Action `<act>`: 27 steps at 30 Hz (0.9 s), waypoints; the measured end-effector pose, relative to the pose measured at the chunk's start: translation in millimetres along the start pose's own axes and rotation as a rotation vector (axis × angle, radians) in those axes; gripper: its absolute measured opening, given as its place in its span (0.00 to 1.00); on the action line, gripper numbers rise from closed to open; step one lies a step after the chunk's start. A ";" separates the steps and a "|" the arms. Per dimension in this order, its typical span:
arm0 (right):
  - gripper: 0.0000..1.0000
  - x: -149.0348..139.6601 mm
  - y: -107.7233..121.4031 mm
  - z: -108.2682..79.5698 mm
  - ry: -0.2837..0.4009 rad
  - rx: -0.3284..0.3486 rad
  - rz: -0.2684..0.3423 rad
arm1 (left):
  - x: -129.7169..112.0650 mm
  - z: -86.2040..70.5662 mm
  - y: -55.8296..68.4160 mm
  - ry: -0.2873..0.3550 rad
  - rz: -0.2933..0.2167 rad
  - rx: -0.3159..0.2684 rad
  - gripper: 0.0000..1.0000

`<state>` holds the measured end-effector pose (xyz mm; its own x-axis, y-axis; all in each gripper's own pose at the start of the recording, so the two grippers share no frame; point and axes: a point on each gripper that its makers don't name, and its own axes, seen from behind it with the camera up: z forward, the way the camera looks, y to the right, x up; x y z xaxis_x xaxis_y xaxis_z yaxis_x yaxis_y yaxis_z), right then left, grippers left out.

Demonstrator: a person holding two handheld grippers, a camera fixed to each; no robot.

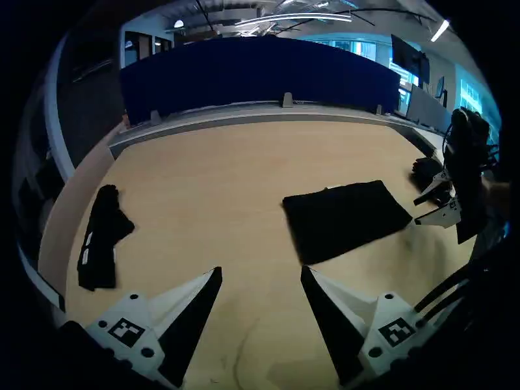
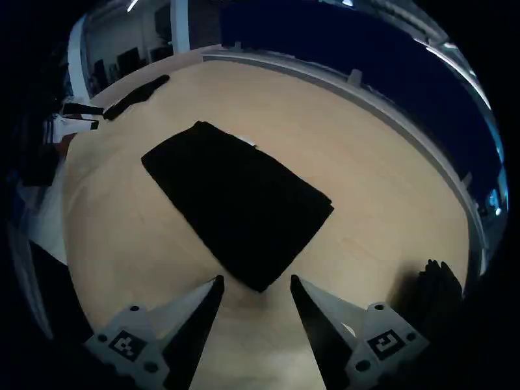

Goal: Fold towel

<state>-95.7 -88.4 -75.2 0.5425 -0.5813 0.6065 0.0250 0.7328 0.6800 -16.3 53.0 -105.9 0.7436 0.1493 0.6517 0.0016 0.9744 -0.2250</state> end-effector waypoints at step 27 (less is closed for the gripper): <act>0.08 -16.6 1.9 27.7 -0.065 0.027 -0.005 | -7.0 -27.9 -21.3 0.008 -0.045 0.043 0.90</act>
<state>-127.9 -87.2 -72.6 0.4869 -0.6075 0.6276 0.0045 0.7202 0.6937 -2.9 26.4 -125.9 0.7491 0.1037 0.6543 0.0070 0.9864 -0.1644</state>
